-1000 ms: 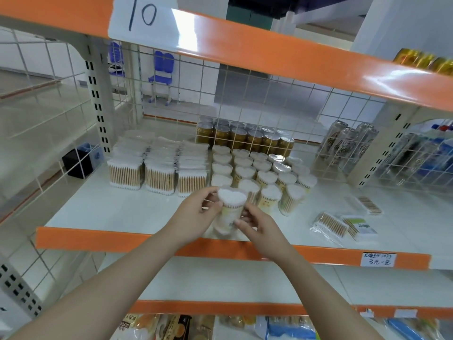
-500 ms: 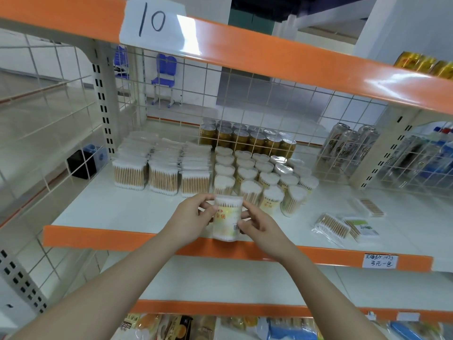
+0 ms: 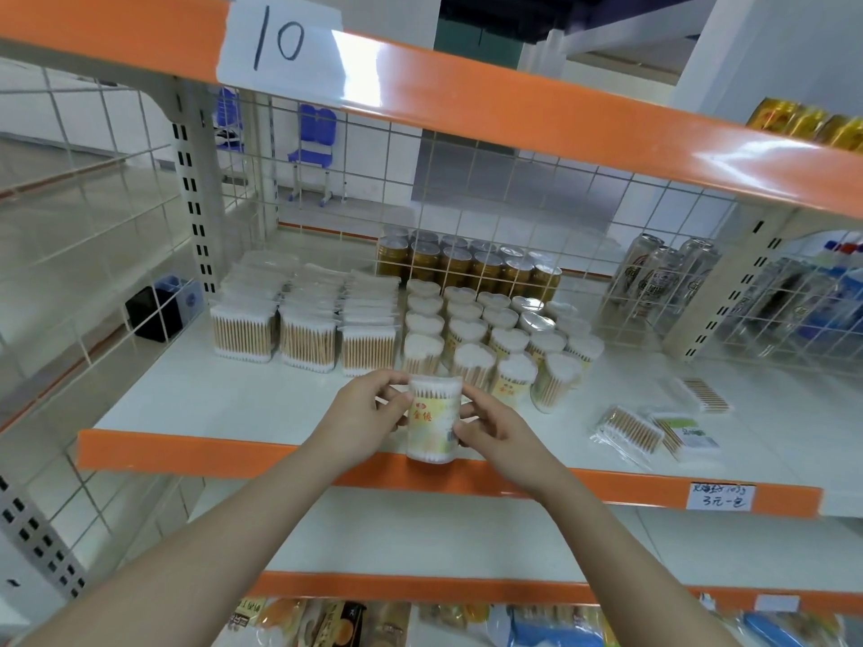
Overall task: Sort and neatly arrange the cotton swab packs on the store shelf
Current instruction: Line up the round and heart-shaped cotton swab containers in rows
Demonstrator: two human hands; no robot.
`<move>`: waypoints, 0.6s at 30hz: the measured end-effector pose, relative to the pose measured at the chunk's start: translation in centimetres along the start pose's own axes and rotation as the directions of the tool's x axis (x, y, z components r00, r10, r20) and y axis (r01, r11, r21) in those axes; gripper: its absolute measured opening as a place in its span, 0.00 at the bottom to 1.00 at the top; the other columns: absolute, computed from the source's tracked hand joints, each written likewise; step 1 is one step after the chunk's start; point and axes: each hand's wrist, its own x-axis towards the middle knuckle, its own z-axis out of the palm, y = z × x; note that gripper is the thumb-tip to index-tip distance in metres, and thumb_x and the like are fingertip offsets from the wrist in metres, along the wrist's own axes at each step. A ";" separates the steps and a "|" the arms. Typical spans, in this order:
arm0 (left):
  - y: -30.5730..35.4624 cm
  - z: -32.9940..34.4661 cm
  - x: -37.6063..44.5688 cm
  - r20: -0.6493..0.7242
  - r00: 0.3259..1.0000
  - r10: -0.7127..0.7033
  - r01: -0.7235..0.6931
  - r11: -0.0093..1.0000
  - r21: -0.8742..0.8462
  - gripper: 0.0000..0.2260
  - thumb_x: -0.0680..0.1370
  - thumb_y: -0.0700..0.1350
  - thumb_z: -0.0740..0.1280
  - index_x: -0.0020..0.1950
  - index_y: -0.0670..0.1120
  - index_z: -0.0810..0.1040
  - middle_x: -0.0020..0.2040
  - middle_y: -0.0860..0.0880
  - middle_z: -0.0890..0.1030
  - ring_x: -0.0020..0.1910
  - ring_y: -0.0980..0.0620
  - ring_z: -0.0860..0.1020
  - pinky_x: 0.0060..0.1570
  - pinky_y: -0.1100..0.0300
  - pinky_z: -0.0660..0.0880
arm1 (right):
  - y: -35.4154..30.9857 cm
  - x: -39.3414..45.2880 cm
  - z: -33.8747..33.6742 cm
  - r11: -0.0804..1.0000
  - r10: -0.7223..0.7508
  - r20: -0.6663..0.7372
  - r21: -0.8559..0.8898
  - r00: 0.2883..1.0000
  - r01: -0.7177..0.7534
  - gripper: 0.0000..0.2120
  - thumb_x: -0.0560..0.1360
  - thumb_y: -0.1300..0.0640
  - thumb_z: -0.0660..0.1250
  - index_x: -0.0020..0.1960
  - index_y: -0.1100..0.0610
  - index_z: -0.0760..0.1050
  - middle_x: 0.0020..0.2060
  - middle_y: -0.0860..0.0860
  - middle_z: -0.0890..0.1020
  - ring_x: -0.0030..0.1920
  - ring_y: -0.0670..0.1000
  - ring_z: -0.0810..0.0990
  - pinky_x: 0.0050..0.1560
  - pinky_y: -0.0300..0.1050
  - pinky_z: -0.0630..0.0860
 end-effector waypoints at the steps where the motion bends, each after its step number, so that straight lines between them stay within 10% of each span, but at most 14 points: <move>1: 0.1 0.1 0.0 -0.002 1.000 0.003 -0.003 1.000 0.003 0.06 0.78 0.41 0.64 0.53 0.50 0.75 0.40 0.49 0.79 0.38 0.56 0.79 0.43 0.61 0.77 | 0.0 0.0 0.0 1.000 -0.005 0.001 0.002 1.000 0.005 0.22 0.78 0.62 0.62 0.58 0.35 0.67 0.48 0.51 0.78 0.46 0.50 0.76 0.56 0.45 0.74; 18: 0.3 1.8 0.1 -0.059 0.998 0.027 -0.012 0.970 0.242 0.12 0.77 0.43 0.63 0.61 0.49 0.74 0.43 0.57 0.75 0.45 0.55 0.76 0.44 0.67 0.70 | 2.9 0.7 -0.6 0.995 -0.027 -0.210 -0.097 0.977 0.006 0.28 0.67 0.63 0.73 0.56 0.40 0.64 0.48 0.40 0.73 0.45 0.39 0.73 0.49 0.34 0.71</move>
